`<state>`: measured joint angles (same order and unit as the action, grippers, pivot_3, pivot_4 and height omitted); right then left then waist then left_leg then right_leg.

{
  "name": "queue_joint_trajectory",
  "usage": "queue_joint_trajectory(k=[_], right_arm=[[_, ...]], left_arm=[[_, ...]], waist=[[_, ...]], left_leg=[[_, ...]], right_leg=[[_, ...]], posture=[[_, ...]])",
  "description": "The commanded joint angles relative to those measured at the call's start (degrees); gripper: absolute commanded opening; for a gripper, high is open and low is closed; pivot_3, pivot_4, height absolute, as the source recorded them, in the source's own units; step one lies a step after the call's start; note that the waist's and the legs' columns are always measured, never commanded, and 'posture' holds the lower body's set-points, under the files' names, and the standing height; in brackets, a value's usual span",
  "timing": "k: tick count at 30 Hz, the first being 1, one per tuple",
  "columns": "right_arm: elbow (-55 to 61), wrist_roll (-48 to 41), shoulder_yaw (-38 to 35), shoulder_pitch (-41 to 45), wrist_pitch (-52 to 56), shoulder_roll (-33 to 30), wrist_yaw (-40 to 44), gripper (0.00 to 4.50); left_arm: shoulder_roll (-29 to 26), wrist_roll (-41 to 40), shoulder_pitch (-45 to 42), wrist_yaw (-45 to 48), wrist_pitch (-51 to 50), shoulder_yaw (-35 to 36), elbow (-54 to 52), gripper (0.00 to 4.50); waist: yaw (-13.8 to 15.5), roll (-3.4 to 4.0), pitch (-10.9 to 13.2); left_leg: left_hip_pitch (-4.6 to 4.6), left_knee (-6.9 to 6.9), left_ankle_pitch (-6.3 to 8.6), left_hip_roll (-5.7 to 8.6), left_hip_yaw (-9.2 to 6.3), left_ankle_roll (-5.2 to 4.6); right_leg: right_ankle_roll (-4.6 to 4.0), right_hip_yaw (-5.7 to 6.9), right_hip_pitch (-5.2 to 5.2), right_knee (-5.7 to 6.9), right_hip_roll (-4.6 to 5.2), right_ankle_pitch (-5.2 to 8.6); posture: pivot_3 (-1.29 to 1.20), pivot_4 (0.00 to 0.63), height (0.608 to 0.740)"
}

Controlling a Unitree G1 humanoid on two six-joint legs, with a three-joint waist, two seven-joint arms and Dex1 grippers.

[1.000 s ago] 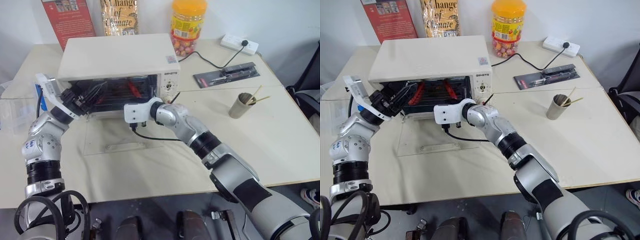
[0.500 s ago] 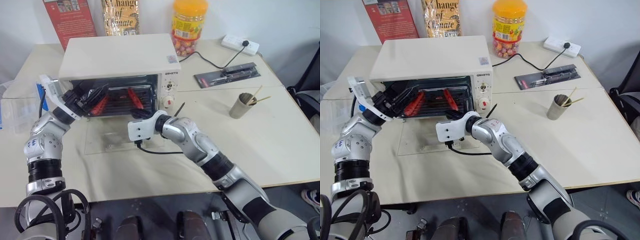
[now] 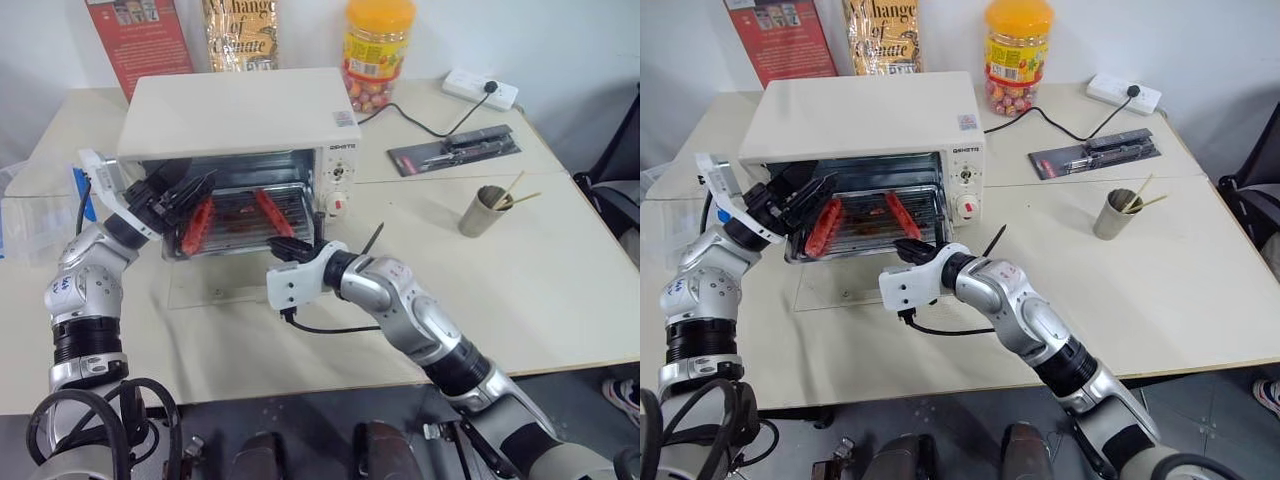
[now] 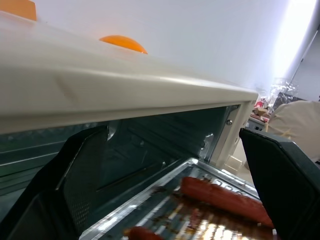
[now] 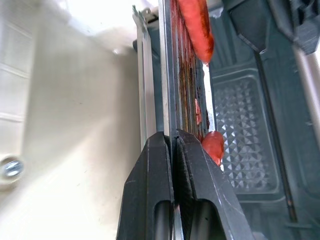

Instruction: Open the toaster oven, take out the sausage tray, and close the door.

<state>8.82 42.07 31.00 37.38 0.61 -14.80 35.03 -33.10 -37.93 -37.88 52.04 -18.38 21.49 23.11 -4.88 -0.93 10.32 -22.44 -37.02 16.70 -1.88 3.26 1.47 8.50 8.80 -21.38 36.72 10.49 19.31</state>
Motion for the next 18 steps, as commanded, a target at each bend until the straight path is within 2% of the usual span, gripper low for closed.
queue_joint_trajectory(k=[1, 10, 18], right_arm=[[5.7, -1.1, -2.0, -1.3, -1.0, -1.3, 0.3, 0.00], [10.5, -3.4, -3.0, -5.5, -4.2, -6.2, 1.6, 0.00], [10.3, -6.2, -5.7, -6.0, -9.9, -9.6, 0.1, 0.00]], left_arm=[[-2.9, -1.2, 1.9, -0.4, -1.0, 3.4, -3.3, 4.50], [-5.9, -5.9, 9.1, -2.9, -8.5, 7.6, -12.7, 4.50], [-9.7, -17.4, 17.8, -15.6, -29.3, 16.3, -23.6, 4.50]], waist=[[-0.1, 0.00, 0.0], [0.8, -0.02, 0.0], [1.8, -0.05, 0.0]], left_leg=[[0.01, 0.00, 0.00, 0.00, 0.01, 0.00], [0.02, -0.09, 0.00, -0.01, 0.04, 0.00], [0.02, -0.09, 0.00, -0.01, 0.12, -0.01]], right_leg=[[0.00, 0.00, 0.00, 0.00, 0.00, 0.00], [0.00, -0.08, 0.04, -0.05, 0.01, 0.00], [0.00, -0.21, 0.05, -0.20, 0.01, 0.00]], posture=[[0.00, 0.150, 0.740], [0.00, 0.150, 0.740], [0.00, 0.150, 0.740]])
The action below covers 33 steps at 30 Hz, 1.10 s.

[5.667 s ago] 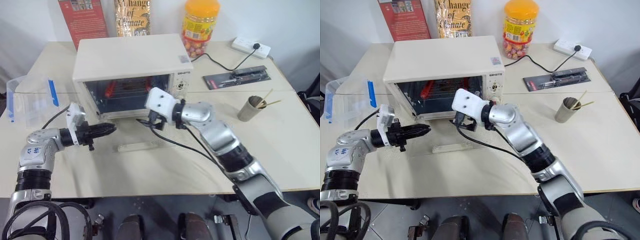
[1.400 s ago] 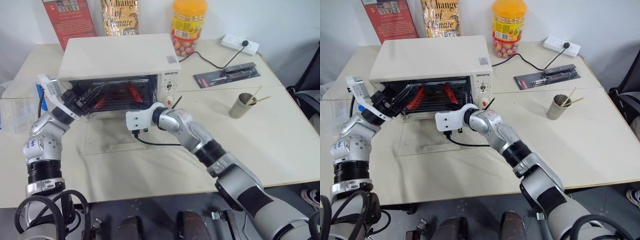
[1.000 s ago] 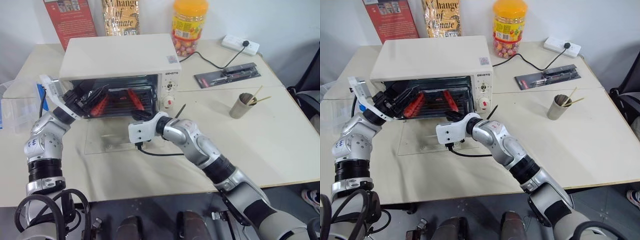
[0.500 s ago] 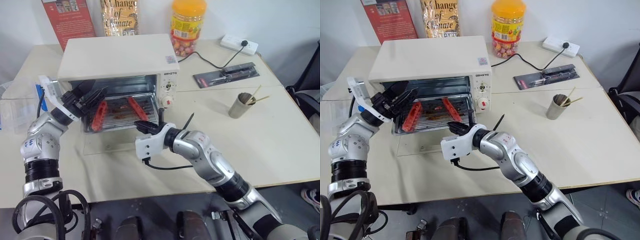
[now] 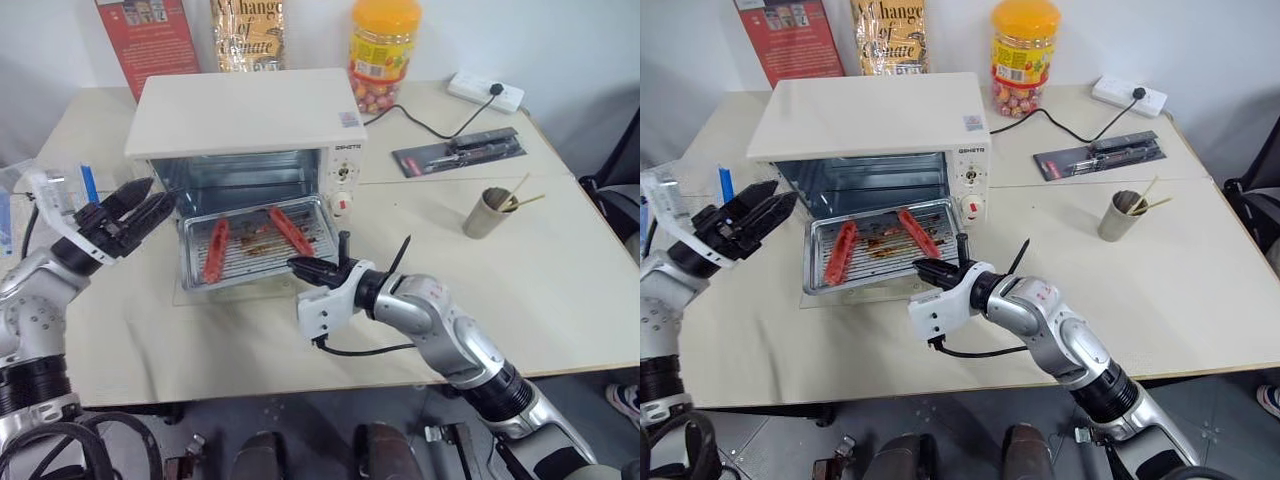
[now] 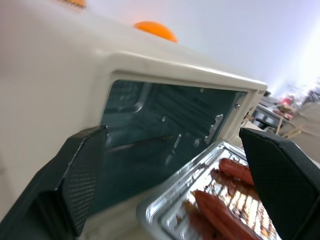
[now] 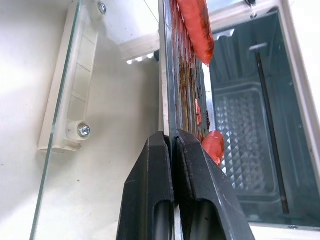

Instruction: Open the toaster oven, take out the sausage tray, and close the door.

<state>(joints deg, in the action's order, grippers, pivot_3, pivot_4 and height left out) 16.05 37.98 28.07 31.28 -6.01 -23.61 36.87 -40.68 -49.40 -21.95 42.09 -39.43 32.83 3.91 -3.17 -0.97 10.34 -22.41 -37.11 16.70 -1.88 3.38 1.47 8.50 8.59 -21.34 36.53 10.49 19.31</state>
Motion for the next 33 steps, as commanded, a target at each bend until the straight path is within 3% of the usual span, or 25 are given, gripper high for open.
queue_joint_trajectory(k=[1, 4, 7, 11, 19, 28, 29, 33], right_arm=[[3.0, -2.5, -3.1, 0.1, -3.8, -1.1, -1.9, 0.00], [2.6, -3.3, -4.1, -0.2, -5.7, -1.7, -2.6, 0.00], [2.1, -3.9, -5.1, -0.6, -8.4, -3.0, -3.9, 0.00], [1.2, -4.8, -5.7, -0.7, -10.5, -3.8, -4.2, 0.00], [0.9, -6.4, -5.9, -0.1, -11.5, -3.3, -3.8, 0.00], [1.9, -8.0, -5.6, -0.2, -13.3, -4.0, -2.5, 0.00], [2.0, -8.2, -5.5, -0.3, -13.5, -4.1, -2.3, 0.00], [2.1, -8.6, -6.0, -0.4, -13.9, -4.3, -1.7, 0.00]], left_arm=[[-2.3, -7.1, 2.5, -7.4, -10.1, 6.1, -5.0, 4.50], [-3.6, -11.8, 4.6, -11.4, -17.6, 8.5, -6.4, 4.50], [-8.7, -21.0, 9.1, -13.2, -35.2, 9.2, -5.6, 4.50], [-7.2, -30.9, 9.1, -21.1, -41.1, 11.4, -3.4, 4.50], [-2.6, -43.3, 7.9, -34.0, -39.6, 7.8, -1.0, 4.50], [-1.2, -48.7, 4.6, -38.5, -36.9, -0.9, 3.2, 4.50], [-1.2, -49.0, 4.2, -38.7, -37.1, -2.0, 3.5, 4.11], [-2.0, -51.2, 4.2, -39.2, -37.3, -4.5, 4.0, 3.57]], waist=[[0.2, -0.01, 0.0], [0.6, -0.04, 0.0], [0.8, -0.15, 0.1], [1.4, -0.21, 0.1], [1.6, -0.24, 0.0], [1.6, -0.25, 0.0], [1.6, -0.25, 0.0], [1.6, -0.26, 0.0]], left_leg=[[0.00, -0.01, 0.00, 0.00, 0.00, 0.00], [0.01, -0.07, 0.00, 0.00, -0.01, 0.00], [0.04, -0.08, 0.00, 0.01, 0.01, -0.01], [0.11, -0.02, 0.01, 0.01, -0.06, -0.02], [0.19, -0.05, 0.01, 0.03, -0.26, -0.02], [0.20, -0.04, 0.01, 0.04, -0.21, -0.02], [0.20, -0.04, 0.01, 0.04, -0.18, -0.02], [0.20, -0.04, 0.01, 0.04, -0.07, -0.02]], right_leg=[[0.00, -0.03, 0.00, 0.00, 0.00, 0.00], [0.00, -0.05, 0.07, -0.02, 0.00, 0.00], [0.00, -0.12, 0.09, -0.05, -0.01, 0.00], [0.01, -0.35, 0.07, -0.08, -0.04, 0.00], [0.00, -0.75, 0.09, -0.08, -0.12, 0.00], [0.00, -0.84, 0.08, -0.11, -0.16, 0.00], [0.00, -0.84, 0.08, -0.11, -0.16, 0.00], [0.00, -0.85, 0.08, -0.12, -0.16, 0.00]], posture=[[0.00, 0.150, 0.740], [0.00, 0.150, 0.740], [0.00, 0.150, 0.740], [0.00, 0.150, 0.740], [0.00, 0.150, 0.740], [0.00, 0.150, 0.740], [0.00, 0.150, 0.740], [0.00, 0.150, 0.740]])
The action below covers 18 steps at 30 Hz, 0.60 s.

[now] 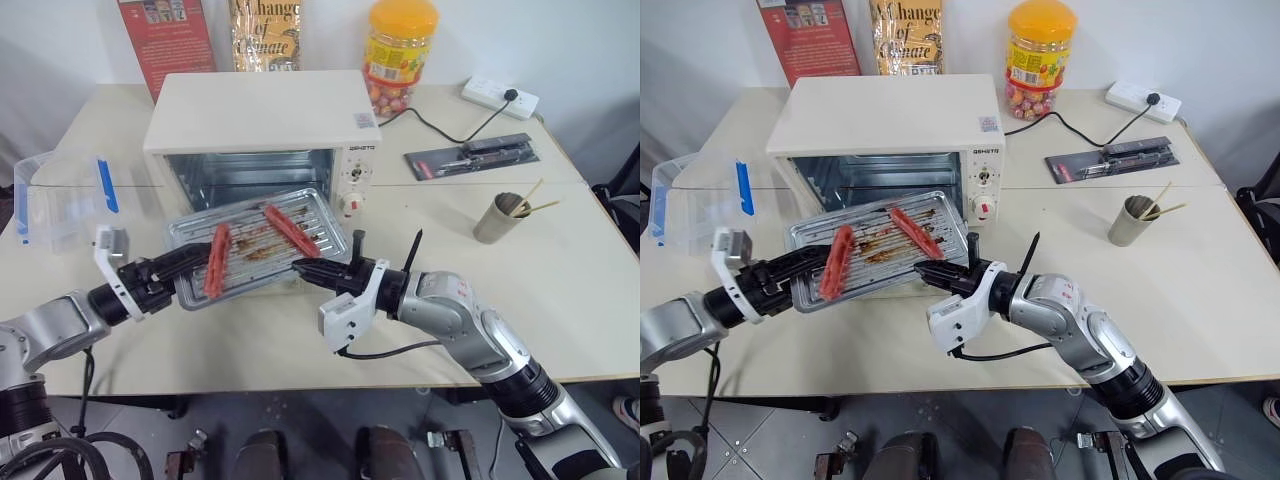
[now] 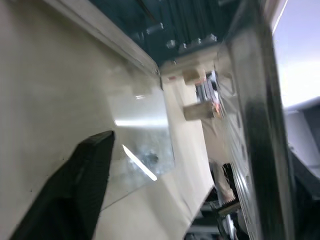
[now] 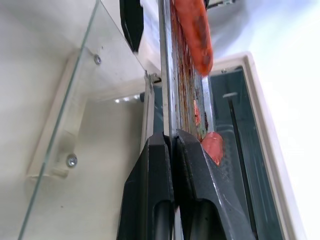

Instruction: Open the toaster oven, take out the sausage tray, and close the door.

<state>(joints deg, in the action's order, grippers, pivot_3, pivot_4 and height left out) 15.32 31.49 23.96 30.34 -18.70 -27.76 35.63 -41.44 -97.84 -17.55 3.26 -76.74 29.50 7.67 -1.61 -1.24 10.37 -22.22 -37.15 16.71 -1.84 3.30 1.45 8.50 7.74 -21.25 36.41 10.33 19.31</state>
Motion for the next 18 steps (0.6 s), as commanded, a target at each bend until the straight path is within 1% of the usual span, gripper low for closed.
queue_joint_trajectory(k=[1, 6, 7, 10, 11, 12, 13, 14, 18], right_arm=[[2.8, -2.2, -2.0, 0.6, -1.3, -0.3, -0.3, 0.00], [2.4, -3.0, -2.0, 0.8, -1.7, -0.6, 0.2, 0.00], [2.5, -3.3, -2.0, 0.8, -1.7, -0.6, 0.4, 0.00], [2.4, -5.0, -1.7, 1.5, -1.3, -0.7, 2.2, 0.00], [2.5, -5.3, -1.6, 1.7, -1.1, -0.8, 3.0, 0.00], [2.5, -5.7, -1.5, 1.9, -1.2, -0.9, 3.5, 0.28], [2.7, -6.2, -1.5, 2.0, -1.0, -1.0, 4.2, 0.44], [3.1, -8.1, -1.3, 2.0, -0.7, -1.3, 5.9, 0.56], [3.7, -12.4, -1.0, 2.3, -0.7, -2.0, 9.5, 0.56]], left_arm=[[-1.5, -3.3, 0.0, -0.5, 0.1, -1.6, 0.4, 3.49], [-2.6, -5.5, 0.5, -1.1, 0.8, -3.5, 1.0, 2.70], [-2.7, -6.1, 0.7, -1.2, 1.1, -3.7, 0.9, 2.62], [-3.2, -8.2, 1.4, -2.1, 1.6, -4.9, 0.9, 2.13], [-3.4, -9.2, 1.6, -2.6, 1.9, -5.3, 1.0, 2.05], [-3.5, -9.7, 1.8, -2.8, 2.3, -5.6, 0.8, 1.77], [-3.6, -10.4, 2.2, -3.2, 2.6, -5.9, 0.7, 1.72], [-3.5, -11.6, 2.5, -3.8, 3.4, -6.1, 0.5, 1.57], [-3.4, -14.6, 3.6, -5.4, 5.6, -7.0, -0.3, 1.00]], waist=[[0.0, 0.00, 0.0], [0.0, 0.00, 0.0], [0.0, 0.00, 0.0], [0.0, 0.00, 0.0], [0.0, 0.00, 0.0], [0.0, 0.00, 0.0], [0.0, 0.00, 0.0], [0.0, 0.00, 0.0], [0.0, 0.00, 0.0]], left_leg=[[0.00, 0.00, 0.00, 0.00, 0.03, 0.00], [0.01, 0.02, 0.00, -0.01, 0.15, 0.00], [0.00, 0.02, 0.00, -0.01, 0.16, 0.00], [0.00, 0.01, 0.00, -0.01, 0.21, 0.00], [0.00, 0.01, 0.00, -0.01, 0.21, 0.00], [0.00, 0.01, 0.00, -0.01, 0.21, 0.00], [0.00, 0.01, 0.00, -0.01, 0.21, 0.00], [0.00, 0.01, 0.00, -0.01, 0.21, 0.00], [0.00, 0.01, 0.00, -0.01, 0.20, 0.00]], right_leg=[[0.00, 0.00, 0.00, 0.00, 0.00, 0.00], [0.00, -0.02, -0.02, 0.00, -0.01, 0.00], [0.00, -0.02, -0.02, -0.01, 0.00, 0.00], [0.00, -0.03, -0.02, -0.02, 0.00, 0.00], [0.00, -0.04, -0.02, -0.02, 0.00, 0.00], [0.00, -0.04, -0.02, -0.03, 0.00, 0.00], [0.00, -0.05, -0.02, -0.04, 0.00, 0.00], [0.00, -0.06, -0.02, -0.04, 0.00, 0.00], [0.00, -0.07, -0.01, -0.08, 0.00, 0.00]], posture=[[0.00, 0.150, 0.740], [0.00, 0.150, 0.740], [0.00, 0.150, 0.740], [0.00, 0.150, 0.740], [0.00, 0.150, 0.740], [0.00, 0.150, 0.740], [0.00, 0.150, 0.740], [0.00, 0.150, 0.740], [0.00, 0.150, 0.740]])
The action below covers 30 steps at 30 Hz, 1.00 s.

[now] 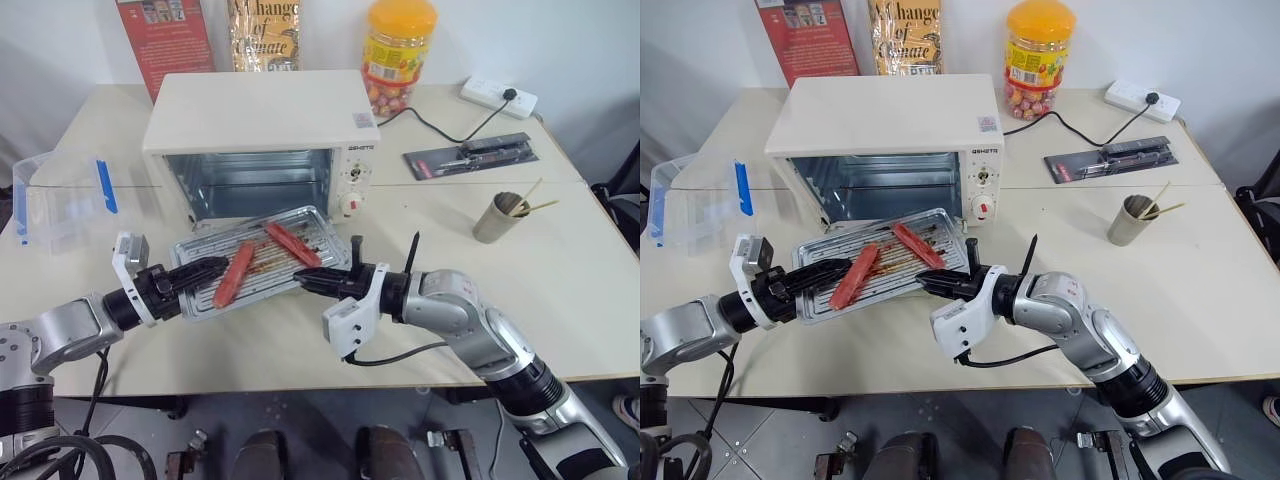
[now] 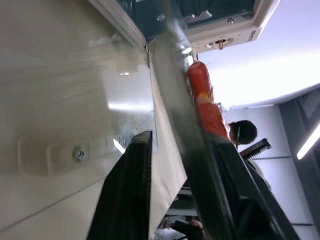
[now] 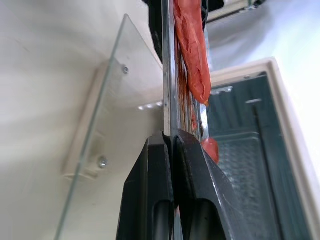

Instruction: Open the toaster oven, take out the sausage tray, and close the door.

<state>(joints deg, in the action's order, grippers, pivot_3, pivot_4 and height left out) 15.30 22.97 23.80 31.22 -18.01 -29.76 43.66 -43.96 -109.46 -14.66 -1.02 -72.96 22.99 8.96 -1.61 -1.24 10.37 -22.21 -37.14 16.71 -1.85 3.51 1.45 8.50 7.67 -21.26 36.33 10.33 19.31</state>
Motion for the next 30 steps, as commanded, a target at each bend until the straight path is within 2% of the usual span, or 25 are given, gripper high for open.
queue_joint_trajectory(k=[1, 7, 19, 29, 30], right_arm=[[3.9, -4.5, -0.9, 1.4, -1.4, 0.0, 1.8, 0.56], [3.9, -6.1, -1.2, 1.0, -1.9, -0.3, 3.2, 0.56], [1.2, -4.8, -0.8, 1.2, -4.6, 0.4, 2.4, 0.56], [3.5, -9.1, -0.6, -0.5, -1.9, -1.3, 7.1, 0.56], [3.8, -9.7, -0.6, -0.6, -1.4, -1.4, 7.7, 0.72]], left_arm=[[-0.9, -3.3, 0.9, -1.3, 2.1, -0.6, -1.8, 0.93], [0.2, -3.5, 1.7, -1.7, 4.1, -1.5, -2.9, 0.02], [0.7, -3.5, 2.5, -1.4, 5.8, -3.2, -4.2, 0.01], [1.9, -3.5, 1.9, -2.3, 7.2, -3.0, -4.0, 0.01], [1.9, -3.5, 1.8, -2.4, 7.3, -3.0, -3.9, 0.00]], waist=[[0.0, 0.00, 0.0], [0.0, 0.00, 0.0], [0.0, 0.00, 0.0], [0.0, 0.00, 0.0], [0.1, 0.00, 0.0]], left_leg=[[0.00, 0.00, 0.00, 0.00, 0.00, 0.00], [0.00, 0.01, 0.00, 0.00, 0.02, 0.00], [-0.01, 0.03, 0.00, 0.00, 0.08, 0.00], [-0.01, 0.03, 0.00, 0.00, 0.08, 0.00], [-0.01, 0.02, 0.00, 0.00, 0.08, 0.00]], right_leg=[[0.00, -0.01, 0.00, -0.02, 0.00, 0.00], [0.00, -0.01, 0.02, -0.12, -0.01, 0.00], [0.00, -0.02, 0.05, -0.24, -0.03, 0.00], [0.00, 0.00, 0.11, -0.28, -0.03, 0.00], [0.00, 0.01, 0.13, -0.29, -0.04, 0.00]], posture=[[0.00, 0.150, 0.740], [0.00, 0.150, 0.740], [0.00, 0.150, 0.740], [0.00, 0.150, 0.740], [0.00, 0.150, 0.740]])
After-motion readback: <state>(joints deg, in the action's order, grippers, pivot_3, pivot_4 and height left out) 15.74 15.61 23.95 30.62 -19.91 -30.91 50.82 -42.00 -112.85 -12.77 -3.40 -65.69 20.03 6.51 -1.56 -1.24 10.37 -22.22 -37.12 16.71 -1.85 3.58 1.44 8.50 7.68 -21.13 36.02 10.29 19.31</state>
